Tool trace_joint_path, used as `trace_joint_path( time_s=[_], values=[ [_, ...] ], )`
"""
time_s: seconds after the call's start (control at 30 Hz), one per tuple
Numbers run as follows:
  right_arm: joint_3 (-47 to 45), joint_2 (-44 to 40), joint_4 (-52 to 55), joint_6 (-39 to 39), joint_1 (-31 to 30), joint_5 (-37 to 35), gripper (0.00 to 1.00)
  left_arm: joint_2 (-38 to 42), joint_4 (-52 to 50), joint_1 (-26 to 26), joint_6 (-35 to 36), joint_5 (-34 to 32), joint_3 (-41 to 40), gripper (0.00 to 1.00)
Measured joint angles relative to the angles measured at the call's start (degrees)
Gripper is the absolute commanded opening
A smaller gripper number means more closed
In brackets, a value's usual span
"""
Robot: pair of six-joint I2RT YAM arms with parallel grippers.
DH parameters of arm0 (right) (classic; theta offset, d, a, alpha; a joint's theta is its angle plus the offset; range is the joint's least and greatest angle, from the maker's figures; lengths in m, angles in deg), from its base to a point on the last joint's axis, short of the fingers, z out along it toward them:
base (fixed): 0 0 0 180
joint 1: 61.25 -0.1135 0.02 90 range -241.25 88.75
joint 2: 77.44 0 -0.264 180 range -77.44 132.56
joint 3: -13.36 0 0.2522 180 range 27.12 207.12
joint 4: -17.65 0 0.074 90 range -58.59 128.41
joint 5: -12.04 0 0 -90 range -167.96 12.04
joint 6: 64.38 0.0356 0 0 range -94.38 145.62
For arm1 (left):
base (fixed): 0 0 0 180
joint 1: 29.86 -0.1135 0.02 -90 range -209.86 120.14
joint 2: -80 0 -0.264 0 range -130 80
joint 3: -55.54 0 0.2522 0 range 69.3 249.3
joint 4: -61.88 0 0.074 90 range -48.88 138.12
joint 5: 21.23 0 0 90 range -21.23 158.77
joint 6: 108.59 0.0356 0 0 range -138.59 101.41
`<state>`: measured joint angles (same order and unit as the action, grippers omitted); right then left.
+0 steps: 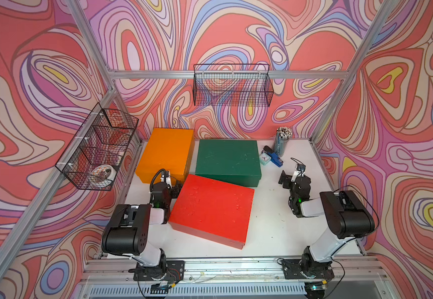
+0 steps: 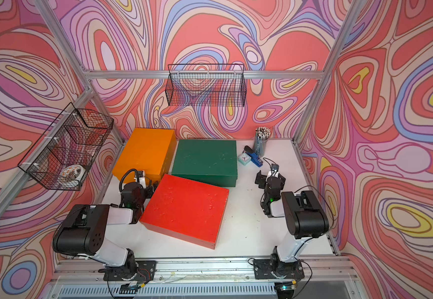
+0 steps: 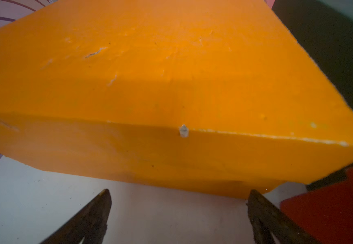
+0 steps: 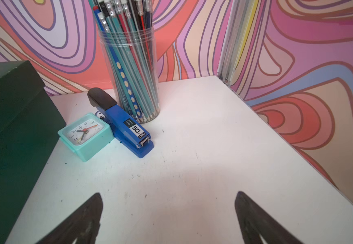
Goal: Stack the shoeboxes
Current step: Adjust the shoebox at the center of the board.
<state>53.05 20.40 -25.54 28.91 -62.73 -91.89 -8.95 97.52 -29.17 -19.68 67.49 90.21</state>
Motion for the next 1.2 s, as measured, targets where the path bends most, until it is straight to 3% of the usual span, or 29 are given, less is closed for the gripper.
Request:
trace_joint_path(
  time_s=[0.8,0.93,1.0,1.1,1.2],
  values=[
    [-2.12,-1.16,-1.6,0.52,0.0,-0.24,0.99,1.16,-1.51,0.02,-0.26,-1.22,0.02,1.0],
    [-4.72,-2.73,-2.75,0.83,0.02,-0.7,0.98,12.72,-9.9,0.02,-1.4,-4.48,0.22,1.0],
    [-3.39,-6.4,3.39,1.95,0.0,-3.26,0.98,21.18,-11.65,0.02,-2.78,-6.6,0.24,1.0],
    [-0.79,-16.59,10.93,3.76,0.02,-6.58,0.98,32.92,-18.4,0.02,-7.39,-8.76,1.77,1.0],
    [-0.28,-29.22,15.61,8.04,0.02,-9.27,0.98,40.35,-30.34,0.02,-14.16,-9.73,8.5,1.0]
  ],
)
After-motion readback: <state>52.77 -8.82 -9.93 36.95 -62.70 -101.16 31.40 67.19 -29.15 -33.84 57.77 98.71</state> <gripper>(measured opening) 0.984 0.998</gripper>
